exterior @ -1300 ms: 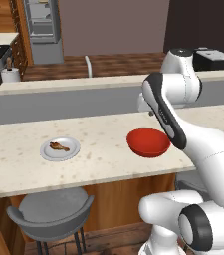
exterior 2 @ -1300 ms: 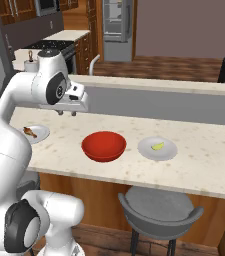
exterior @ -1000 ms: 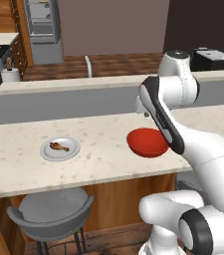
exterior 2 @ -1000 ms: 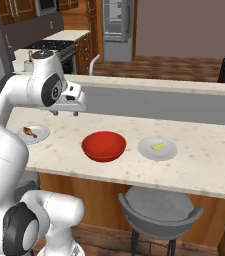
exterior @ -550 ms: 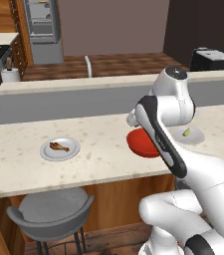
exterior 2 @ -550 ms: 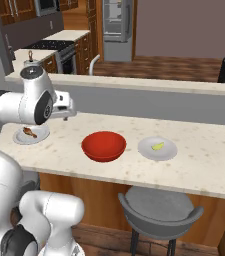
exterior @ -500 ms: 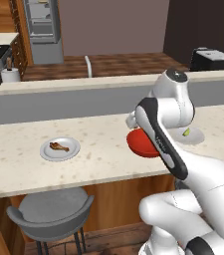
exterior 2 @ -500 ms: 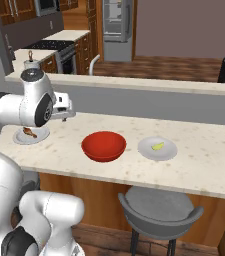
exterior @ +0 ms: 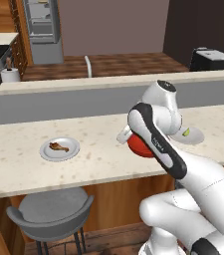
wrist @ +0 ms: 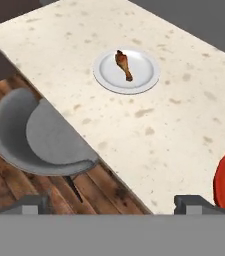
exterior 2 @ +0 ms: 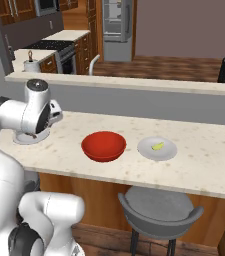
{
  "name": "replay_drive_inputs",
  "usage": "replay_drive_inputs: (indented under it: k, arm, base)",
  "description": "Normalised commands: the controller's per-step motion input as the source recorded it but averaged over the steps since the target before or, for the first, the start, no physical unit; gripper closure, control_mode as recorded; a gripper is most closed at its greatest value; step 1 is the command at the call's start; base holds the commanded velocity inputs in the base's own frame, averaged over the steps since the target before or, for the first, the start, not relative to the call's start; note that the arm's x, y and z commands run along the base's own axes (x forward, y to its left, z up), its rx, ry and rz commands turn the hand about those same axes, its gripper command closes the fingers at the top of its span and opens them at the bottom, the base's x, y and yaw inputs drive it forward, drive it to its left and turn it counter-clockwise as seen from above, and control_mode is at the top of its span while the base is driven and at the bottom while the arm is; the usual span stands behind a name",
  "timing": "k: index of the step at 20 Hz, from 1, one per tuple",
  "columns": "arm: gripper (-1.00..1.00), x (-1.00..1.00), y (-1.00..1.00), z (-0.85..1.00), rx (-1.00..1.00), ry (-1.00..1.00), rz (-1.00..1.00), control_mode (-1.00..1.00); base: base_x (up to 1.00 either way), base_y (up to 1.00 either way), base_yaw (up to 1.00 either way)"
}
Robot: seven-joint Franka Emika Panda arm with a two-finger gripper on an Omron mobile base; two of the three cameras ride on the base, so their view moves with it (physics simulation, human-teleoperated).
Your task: Pick the chicken drumstick and lemon wedge from their plates and place them in the bowl. Then put the bowl in the fridge.
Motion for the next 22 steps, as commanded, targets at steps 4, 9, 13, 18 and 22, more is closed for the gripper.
replay_drive_inputs:
  k: [4,9,13,18,22]
  arm:
    - [-1.00,0.19,0.57,-0.11,-0.20,0.35,0.22,-1.00]
    - [-1.00,0.28,0.63,-0.09,-0.20,0.26,0.15,-1.00]
    - [-1.00,0.29,0.66,-0.14,-0.17,0.15,0.10,-1.00]
    - [-1.00,0.24,0.64,-0.32,-0.11,-0.07,0.01,-1.00]
    - [-1.00,0.17,0.44,-0.42,-0.09,-0.11,-0.08,-1.00]
  base:
    - [0.00,0.00,0.00]
    - [0.00,0.00,0.00]
    - [0.00,0.00,0.00]
    - [0.00,0.00,0.00]
    - [0.00,0.00,0.00]
